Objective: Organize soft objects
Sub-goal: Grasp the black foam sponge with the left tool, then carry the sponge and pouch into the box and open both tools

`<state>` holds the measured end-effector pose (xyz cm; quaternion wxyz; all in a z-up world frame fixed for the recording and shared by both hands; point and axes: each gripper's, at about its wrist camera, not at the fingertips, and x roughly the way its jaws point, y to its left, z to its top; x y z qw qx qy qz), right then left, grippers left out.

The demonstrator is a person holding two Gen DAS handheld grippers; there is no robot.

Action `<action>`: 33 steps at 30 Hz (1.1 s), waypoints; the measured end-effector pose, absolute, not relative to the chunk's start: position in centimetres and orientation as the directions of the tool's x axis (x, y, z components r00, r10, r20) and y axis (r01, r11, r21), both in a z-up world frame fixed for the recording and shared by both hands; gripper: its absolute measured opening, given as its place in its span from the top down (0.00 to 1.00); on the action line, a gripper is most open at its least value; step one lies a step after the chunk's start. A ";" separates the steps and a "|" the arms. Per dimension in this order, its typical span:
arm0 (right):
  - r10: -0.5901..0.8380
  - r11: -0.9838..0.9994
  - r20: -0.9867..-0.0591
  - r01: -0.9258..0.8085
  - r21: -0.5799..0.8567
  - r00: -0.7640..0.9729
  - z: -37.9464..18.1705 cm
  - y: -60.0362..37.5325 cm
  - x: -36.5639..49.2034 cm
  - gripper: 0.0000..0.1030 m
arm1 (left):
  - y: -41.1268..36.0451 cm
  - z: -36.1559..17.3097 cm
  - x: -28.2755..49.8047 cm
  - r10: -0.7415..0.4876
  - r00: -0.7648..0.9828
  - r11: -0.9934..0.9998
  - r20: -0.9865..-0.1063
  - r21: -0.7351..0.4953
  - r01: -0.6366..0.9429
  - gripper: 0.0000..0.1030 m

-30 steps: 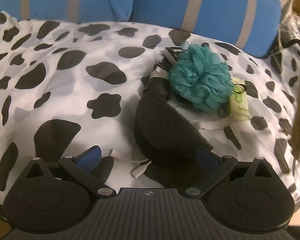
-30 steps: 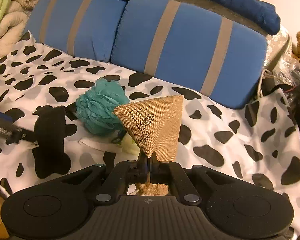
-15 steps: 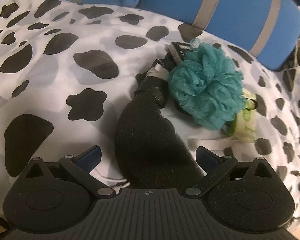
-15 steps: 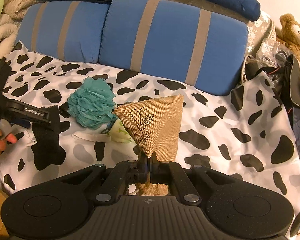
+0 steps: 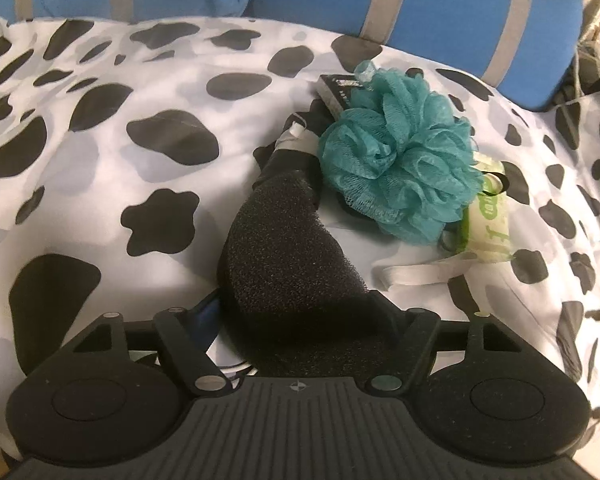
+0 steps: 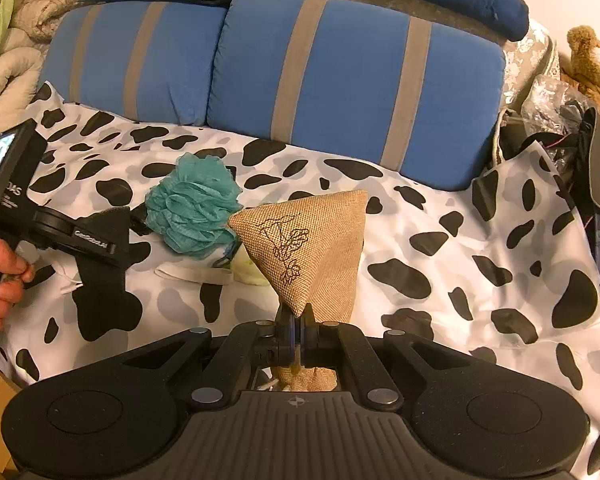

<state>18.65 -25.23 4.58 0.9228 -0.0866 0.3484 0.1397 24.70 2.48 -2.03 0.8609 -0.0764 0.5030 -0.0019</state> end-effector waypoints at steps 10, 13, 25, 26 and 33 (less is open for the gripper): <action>0.202 0.953 -0.660 -0.301 -0.039 0.724 4.8 -25.4 18.5 0.96 | 2.9 1.3 22.7 -0.151 0.598 0.984 -0.787 -0.175 0.018 0.30; 0.215 0.955 -0.655 -0.297 -0.016 0.725 5.1 -25.4 18.3 0.96 | 2.8 2.3 22.0 -0.177 0.615 0.981 -0.768 -0.188 0.047 0.30; 0.313 0.937 -0.658 -0.336 0.096 0.685 5.4 -24.8 15.9 0.96 | 2.2 3.6 17.0 -0.240 0.613 0.971 -0.753 -0.196 0.139 0.30; 0.325 0.933 -0.657 -0.343 0.106 0.680 5.4 -24.8 15.6 0.96 | 2.2 3.6 16.5 -0.244 0.608 0.970 -0.756 -0.196 0.146 0.30; 0.418 0.899 -0.651 -0.393 0.194 0.633 5.7 -24.5 13.6 0.96 | 1.8 3.5 13.0 -0.279 0.577 0.960 -0.768 -0.202 0.195 0.30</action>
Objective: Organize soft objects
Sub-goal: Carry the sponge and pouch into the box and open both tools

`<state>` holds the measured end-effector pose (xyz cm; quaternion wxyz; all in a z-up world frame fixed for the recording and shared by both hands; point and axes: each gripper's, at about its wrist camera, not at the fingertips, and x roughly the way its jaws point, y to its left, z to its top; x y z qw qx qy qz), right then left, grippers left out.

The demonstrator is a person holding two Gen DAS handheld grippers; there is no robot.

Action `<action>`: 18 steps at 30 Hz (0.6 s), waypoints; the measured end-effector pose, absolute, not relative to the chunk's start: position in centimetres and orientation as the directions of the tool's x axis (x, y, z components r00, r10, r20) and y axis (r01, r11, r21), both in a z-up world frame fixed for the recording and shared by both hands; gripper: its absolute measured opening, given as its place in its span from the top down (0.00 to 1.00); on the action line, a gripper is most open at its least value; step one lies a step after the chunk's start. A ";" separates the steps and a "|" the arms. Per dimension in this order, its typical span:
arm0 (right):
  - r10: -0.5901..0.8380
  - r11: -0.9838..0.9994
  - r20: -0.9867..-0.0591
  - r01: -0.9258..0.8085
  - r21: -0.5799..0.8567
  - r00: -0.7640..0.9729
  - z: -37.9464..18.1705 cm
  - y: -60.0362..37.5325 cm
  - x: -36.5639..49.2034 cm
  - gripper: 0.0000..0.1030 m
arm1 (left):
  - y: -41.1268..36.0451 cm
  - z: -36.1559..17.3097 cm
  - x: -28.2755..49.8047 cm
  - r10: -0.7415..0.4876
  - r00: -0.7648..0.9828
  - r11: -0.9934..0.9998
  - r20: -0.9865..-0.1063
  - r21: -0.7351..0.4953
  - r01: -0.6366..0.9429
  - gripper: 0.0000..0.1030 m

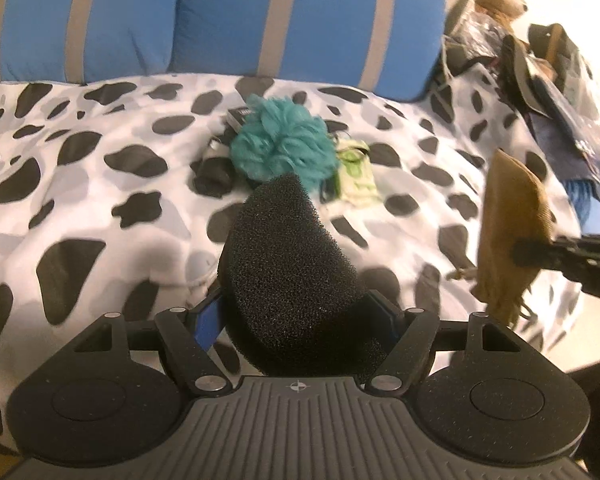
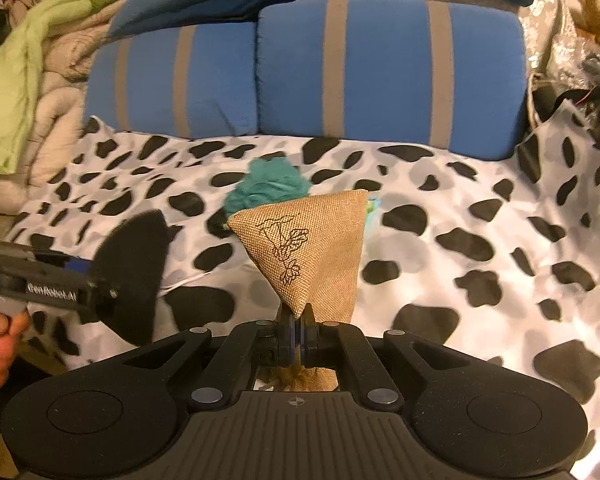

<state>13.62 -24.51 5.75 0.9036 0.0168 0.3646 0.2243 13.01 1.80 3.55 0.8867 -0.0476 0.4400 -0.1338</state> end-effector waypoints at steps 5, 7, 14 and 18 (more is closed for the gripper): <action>0.488 0.861 -0.662 -0.438 0.259 0.569 5.7 -24.0 12.1 0.96 | 1.9 3.4 11.0 -0.296 0.553 0.954 -0.779 -0.213 0.212 0.30; 0.506 0.850 -0.681 -0.440 0.290 0.529 5.3 -23.7 11.6 0.96 | 2.0 3.3 10.1 -0.301 0.541 0.952 -0.785 -0.217 0.215 0.30; 0.559 0.804 -0.726 -0.476 0.356 0.400 4.3 -22.3 8.1 0.95 | 2.0 3.1 7.2 -0.319 0.499 0.944 -0.806 -0.225 0.241 0.30; 0.552 0.797 -0.765 -0.480 0.367 0.332 3.3 -21.1 6.3 0.95 | 1.9 2.6 5.7 -0.325 0.459 0.940 -0.827 -0.231 0.251 0.30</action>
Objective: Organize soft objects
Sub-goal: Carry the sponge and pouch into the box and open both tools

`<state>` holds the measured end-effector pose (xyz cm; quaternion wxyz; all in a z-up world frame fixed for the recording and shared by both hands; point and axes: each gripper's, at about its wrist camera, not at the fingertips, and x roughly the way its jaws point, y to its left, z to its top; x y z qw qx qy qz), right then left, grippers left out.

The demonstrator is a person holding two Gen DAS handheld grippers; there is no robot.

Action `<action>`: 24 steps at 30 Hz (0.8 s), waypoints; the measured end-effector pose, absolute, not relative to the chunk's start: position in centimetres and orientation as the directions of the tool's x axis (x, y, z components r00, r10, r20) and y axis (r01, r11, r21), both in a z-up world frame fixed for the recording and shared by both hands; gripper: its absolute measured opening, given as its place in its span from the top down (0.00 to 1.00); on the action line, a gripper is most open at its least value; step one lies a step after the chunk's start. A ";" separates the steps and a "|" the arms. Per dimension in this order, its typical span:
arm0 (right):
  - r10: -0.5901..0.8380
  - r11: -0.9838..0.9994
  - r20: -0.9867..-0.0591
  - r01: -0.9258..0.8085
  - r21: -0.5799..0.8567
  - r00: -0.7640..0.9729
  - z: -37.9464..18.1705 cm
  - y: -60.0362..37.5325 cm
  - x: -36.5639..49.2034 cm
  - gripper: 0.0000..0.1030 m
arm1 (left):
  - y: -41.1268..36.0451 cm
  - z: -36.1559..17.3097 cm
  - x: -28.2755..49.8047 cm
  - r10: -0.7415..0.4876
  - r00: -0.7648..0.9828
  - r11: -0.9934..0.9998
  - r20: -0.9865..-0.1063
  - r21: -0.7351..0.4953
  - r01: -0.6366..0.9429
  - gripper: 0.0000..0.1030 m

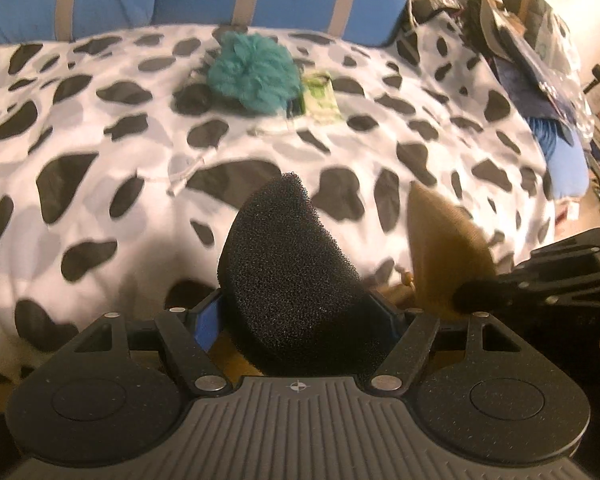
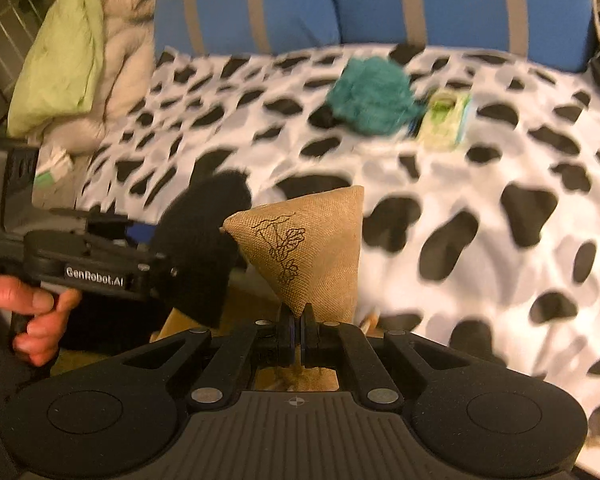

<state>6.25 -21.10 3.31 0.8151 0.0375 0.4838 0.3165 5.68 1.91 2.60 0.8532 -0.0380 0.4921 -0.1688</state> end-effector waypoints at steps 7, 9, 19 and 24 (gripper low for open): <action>0.484 0.836 -0.847 -0.400 0.375 0.218 1.0 -20.1 4.2 0.95 | 1.4 1.0 4.1 -0.321 0.357 0.932 -0.877 -0.227 0.281 0.29; 0.464 0.847 -0.864 -0.381 0.370 0.193 0.3 -20.1 3.9 0.95 | 1.3 0.5 3.8 -0.312 0.334 0.932 -0.889 -0.219 0.288 0.28; 0.430 0.866 -0.892 -0.341 0.365 0.139 -0.9 -19.9 4.3 0.94 | 0.9 -1.3 4.0 -0.243 0.260 0.943 -0.934 -0.166 0.287 0.20; 0.406 0.880 -0.902 -0.327 0.343 0.145 -1.0 -19.9 4.8 0.44 | 1.1 -1.4 4.2 -0.217 0.255 0.954 -0.942 -0.150 0.258 0.09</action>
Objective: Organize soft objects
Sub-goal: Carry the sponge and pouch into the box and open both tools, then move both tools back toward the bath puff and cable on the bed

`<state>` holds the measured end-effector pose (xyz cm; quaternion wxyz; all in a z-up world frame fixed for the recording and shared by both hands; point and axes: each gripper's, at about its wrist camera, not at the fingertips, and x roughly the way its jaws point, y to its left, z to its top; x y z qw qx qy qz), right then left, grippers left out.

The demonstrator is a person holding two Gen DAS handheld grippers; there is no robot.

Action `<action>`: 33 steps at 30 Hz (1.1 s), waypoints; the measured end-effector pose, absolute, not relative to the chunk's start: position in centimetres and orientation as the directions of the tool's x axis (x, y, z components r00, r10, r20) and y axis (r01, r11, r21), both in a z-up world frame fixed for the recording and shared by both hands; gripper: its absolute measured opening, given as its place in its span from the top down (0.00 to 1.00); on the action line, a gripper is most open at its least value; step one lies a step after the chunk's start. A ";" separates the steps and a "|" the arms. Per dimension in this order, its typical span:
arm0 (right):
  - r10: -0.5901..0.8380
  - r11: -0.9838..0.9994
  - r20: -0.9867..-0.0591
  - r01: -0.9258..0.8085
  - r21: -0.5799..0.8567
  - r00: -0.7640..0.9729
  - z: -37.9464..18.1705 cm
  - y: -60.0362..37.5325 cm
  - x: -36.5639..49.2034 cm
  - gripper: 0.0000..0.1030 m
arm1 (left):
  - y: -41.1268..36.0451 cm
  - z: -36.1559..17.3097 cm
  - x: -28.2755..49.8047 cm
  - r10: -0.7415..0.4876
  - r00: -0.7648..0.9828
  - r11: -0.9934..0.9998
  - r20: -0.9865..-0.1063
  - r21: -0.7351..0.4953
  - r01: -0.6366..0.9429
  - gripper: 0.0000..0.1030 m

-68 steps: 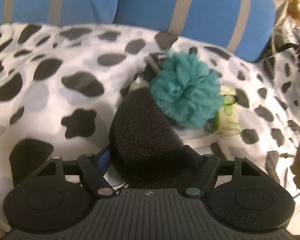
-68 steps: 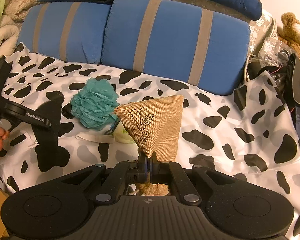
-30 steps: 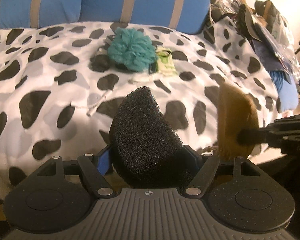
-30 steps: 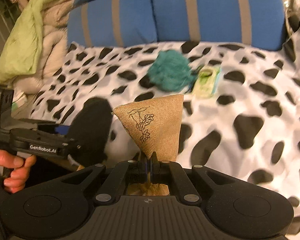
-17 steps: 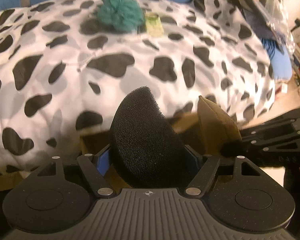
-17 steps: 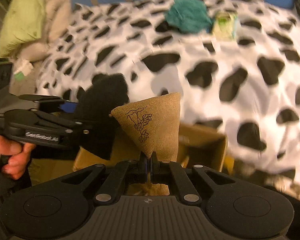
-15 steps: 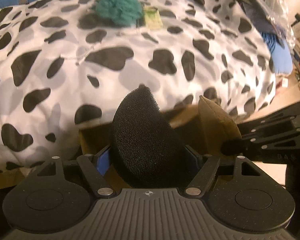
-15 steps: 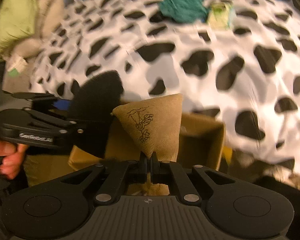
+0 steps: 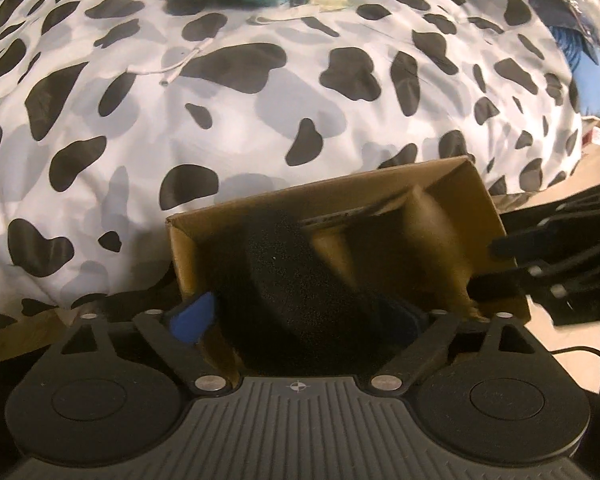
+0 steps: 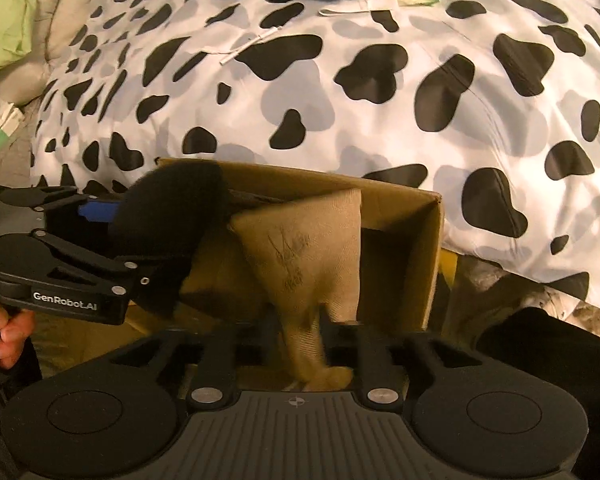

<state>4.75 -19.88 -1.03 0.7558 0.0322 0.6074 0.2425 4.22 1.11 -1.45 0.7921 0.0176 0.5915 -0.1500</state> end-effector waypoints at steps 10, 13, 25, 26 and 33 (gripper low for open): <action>0.403 0.891 -0.895 -0.308 0.334 0.192 -0.5 -20.3 5.3 0.05 | 1.3 -1.3 4.5 -0.197 0.265 0.962 -0.944 -0.133 0.239 0.08; 0.405 0.893 -0.892 -0.297 0.338 0.202 -0.4 -20.5 5.5 0.03 | 1.6 -1.0 4.6 -0.196 0.283 0.965 -0.939 -0.134 0.223 0.08; 0.375 0.910 -0.897 -0.274 0.310 0.233 0.0 -19.8 6.8 0.03 | 2.8 0.3 4.9 -0.189 0.347 0.974 -0.919 -0.131 0.184 0.08; 0.375 0.911 -0.896 -0.272 0.309 0.239 0.0 -19.8 7.0 0.03 | 2.8 0.4 4.9 -0.186 0.353 0.975 -0.917 -0.127 0.182 0.08; 0.372 0.924 -0.875 -0.213 0.317 0.309 0.8 -20.5 8.8 0.03 | 3.0 0.9 5.3 -0.210 0.389 0.972 -0.897 -0.150 0.179 0.09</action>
